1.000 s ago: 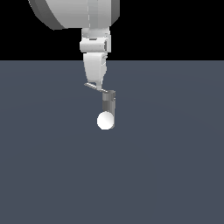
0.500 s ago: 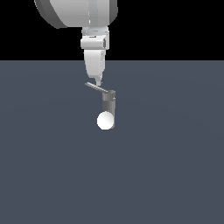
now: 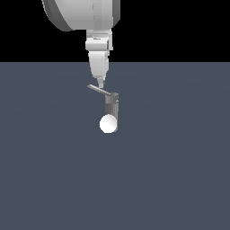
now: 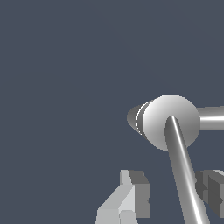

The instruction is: Turn on the faucet by rotating a designated handle.

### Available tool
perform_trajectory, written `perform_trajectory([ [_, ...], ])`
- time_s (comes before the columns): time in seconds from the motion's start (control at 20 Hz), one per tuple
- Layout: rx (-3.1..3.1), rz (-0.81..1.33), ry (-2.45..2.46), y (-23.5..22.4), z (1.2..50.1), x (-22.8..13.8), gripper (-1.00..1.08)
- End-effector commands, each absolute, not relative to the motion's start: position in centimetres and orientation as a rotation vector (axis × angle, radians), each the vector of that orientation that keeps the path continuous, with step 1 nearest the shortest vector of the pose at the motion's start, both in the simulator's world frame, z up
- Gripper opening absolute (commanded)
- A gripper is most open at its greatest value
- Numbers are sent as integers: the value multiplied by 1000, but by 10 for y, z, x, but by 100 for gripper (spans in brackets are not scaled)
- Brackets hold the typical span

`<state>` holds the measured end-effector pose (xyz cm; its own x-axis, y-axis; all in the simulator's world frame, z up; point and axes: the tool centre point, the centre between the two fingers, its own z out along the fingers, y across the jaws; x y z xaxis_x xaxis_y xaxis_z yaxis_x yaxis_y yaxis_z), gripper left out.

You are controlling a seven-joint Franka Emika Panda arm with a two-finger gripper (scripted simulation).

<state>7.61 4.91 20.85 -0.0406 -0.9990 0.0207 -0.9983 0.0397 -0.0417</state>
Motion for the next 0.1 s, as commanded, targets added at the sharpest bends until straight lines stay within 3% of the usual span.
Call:
perform_trajectory([
  [0.0,-2250,-1,2192,98,182,70,-100],
  [0.05,-2250,-1,2192,98,182,70,-100],
])
